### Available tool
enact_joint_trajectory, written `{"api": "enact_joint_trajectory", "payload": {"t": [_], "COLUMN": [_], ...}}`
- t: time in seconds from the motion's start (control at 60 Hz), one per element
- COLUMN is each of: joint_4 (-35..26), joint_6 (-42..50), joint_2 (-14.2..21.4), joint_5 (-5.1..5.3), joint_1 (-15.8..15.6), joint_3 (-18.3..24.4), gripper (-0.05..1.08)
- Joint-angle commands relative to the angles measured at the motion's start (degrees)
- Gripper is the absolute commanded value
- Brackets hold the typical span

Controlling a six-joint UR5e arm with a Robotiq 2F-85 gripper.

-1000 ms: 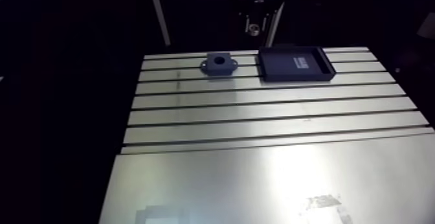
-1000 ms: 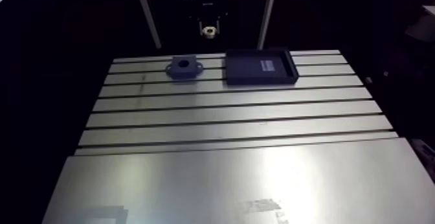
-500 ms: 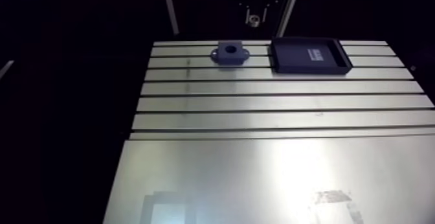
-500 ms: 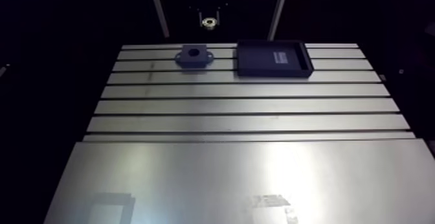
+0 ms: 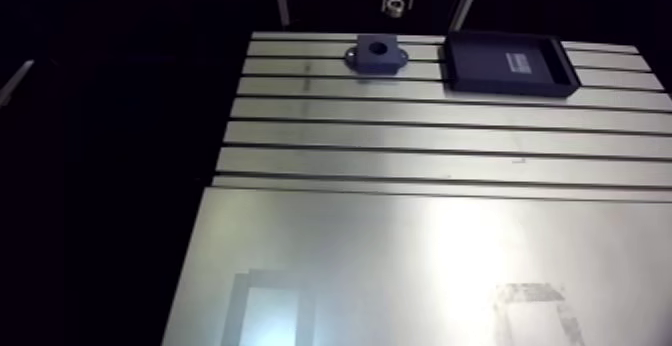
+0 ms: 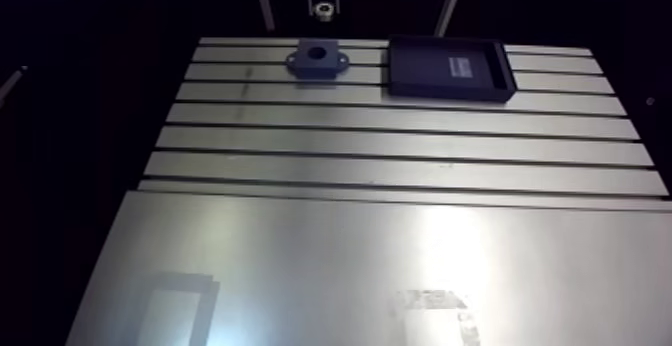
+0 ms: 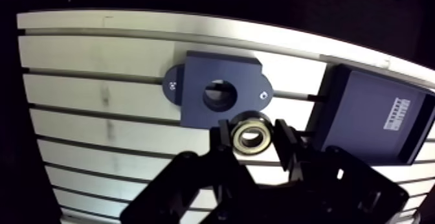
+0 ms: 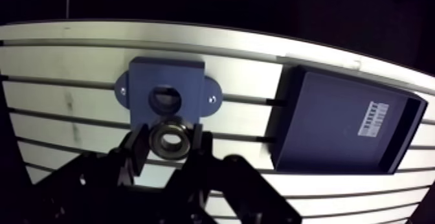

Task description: Pick up the bearing and press it into the housing until flush.

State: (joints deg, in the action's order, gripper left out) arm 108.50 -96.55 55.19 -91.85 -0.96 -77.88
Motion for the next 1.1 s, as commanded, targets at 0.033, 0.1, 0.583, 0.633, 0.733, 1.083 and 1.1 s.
{"api": "enact_joint_trajectory", "payload": {"t": [0.033, 0.1, 0.583, 0.633, 0.733, 1.083, 1.1], "joint_4": [-0.2, -0.2, 0.4, 0.4, 0.5, 1.7, 1.7], "joint_6": [0.1, 0.1, 0.9, 0.9, 1.0, 1.0, 1.0], "joint_2": [-1.6, -1.9, -3.7, -4.1, -4.4, -4.8, -4.8], "joint_5": [0.14, 0.14, 0.05, 0.14, -0.03, -0.46, -0.46], "joint_1": [-0.4, -0.4, -1.2, -1.2, -1.4, -1.6, -1.6], "joint_3": [0.5, 0.6, 0.5, 0.6, 0.6, 0.3, 0.3], "gripper": [0.65, 0.65, 0.65, 0.65, 0.65, 0.65, 0.65]}}
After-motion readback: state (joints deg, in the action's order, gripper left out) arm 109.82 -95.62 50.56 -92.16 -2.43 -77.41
